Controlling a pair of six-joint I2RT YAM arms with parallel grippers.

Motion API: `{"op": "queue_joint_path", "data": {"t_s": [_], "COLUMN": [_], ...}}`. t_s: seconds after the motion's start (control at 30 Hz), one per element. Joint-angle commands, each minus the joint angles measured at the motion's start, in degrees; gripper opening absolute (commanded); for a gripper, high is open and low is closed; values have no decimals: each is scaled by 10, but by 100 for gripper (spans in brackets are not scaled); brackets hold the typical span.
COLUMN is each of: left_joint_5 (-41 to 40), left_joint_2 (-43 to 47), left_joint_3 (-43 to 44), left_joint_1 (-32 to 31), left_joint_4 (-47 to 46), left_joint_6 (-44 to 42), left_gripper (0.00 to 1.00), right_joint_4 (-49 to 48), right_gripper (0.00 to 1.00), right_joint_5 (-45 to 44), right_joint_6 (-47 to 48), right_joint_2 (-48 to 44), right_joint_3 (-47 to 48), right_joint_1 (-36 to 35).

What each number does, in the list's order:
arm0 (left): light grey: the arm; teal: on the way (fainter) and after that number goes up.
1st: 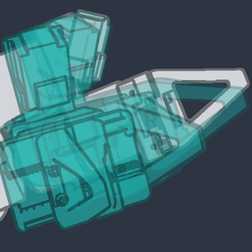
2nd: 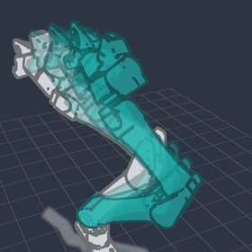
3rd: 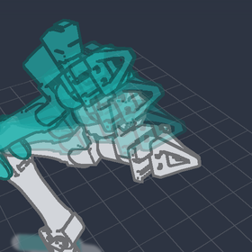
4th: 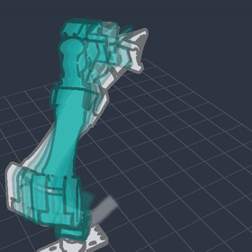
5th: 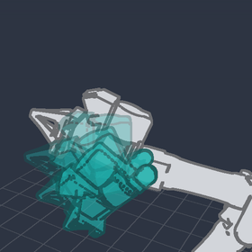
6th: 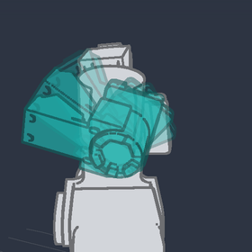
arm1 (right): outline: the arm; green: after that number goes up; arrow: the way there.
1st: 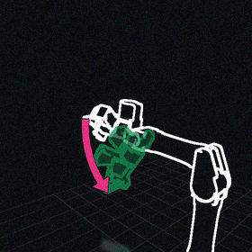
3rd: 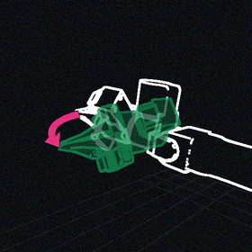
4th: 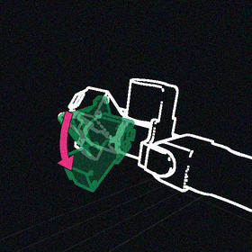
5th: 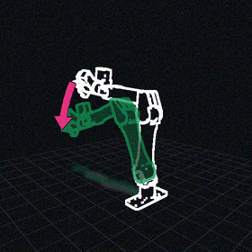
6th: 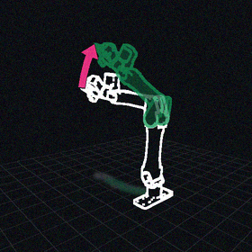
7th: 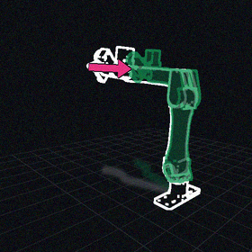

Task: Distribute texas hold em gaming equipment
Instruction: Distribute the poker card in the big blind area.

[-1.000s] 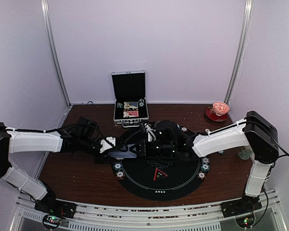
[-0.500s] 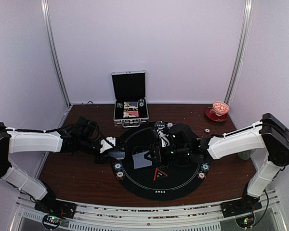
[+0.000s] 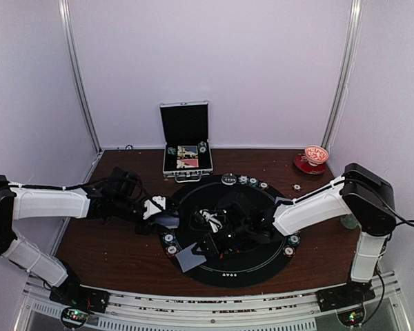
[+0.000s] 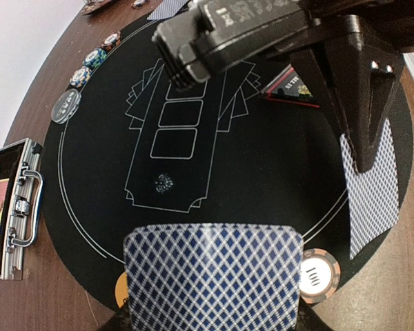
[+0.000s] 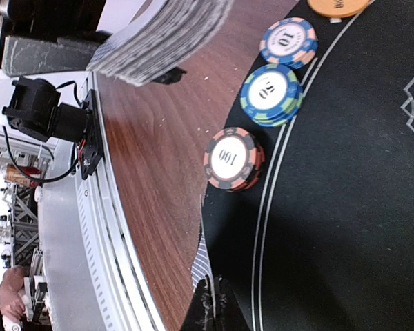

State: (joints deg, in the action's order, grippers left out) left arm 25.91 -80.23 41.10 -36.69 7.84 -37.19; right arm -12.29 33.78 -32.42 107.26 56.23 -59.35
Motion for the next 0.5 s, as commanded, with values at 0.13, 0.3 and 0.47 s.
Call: {"op": "queue_joint_path", "data": {"t_s": [0.13,0.3,0.47], "left_joint_5": [10,10,10], "left_joint_2": [-3,-3,-5], "left_joint_3": [4,4,5], "left_joint_1": [2,3,3], "left_joint_4": [-19,-18,-18], "left_joint_6": [0,0,-1], "left_gripper": [32,32,32], "right_joint_4": [29,58,99], "right_gripper": [0,0,1], "right_joint_5": [45,55,38], "right_joint_6": [37,53,69], "right_joint_2": [37,62,73], "right_joint_3": [44,67,92], "right_joint_1": [-8,-8,-8]}}
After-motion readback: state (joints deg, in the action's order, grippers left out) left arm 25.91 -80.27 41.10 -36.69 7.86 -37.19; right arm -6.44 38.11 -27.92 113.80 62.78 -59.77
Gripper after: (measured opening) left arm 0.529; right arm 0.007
